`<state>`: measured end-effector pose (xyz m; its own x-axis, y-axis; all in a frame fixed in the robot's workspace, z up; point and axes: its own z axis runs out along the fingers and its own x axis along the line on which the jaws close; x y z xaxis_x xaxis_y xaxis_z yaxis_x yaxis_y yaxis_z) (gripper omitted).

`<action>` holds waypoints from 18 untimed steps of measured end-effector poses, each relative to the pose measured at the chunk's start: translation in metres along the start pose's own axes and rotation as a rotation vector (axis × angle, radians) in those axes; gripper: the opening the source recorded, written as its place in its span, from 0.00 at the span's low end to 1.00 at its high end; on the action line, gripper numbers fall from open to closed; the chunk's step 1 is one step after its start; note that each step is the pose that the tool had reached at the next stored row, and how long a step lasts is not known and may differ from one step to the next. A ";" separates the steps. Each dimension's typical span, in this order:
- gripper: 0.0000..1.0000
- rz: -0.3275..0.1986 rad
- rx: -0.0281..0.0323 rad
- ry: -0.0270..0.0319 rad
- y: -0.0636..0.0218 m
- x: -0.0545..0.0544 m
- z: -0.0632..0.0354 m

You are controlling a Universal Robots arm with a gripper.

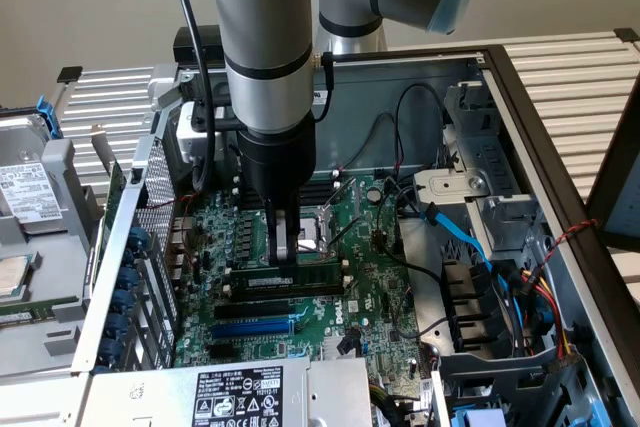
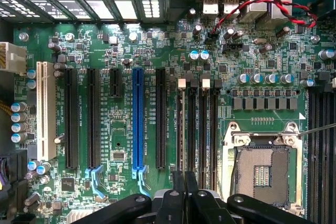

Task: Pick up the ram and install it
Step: 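Insert the ram into the slot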

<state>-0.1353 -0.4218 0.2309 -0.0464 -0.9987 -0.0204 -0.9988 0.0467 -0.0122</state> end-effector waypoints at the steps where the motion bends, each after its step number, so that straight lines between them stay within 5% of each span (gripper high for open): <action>1: 0.12 0.000 0.0000 0.0000 0.0000 0.000 0.0000; 10: 0.13 0.000 0.0001 -0.0001 0.0000 0.000 0.0000; 15: 0.32 0.000 0.0001 0.0000 0.0000 0.000 0.0000; 18: 0.32 0.000 0.0000 0.0000 0.0000 0.000 -0.0003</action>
<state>-0.1353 -0.4218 0.2312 -0.0464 -0.9987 -0.0204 -0.9988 0.0466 -0.0122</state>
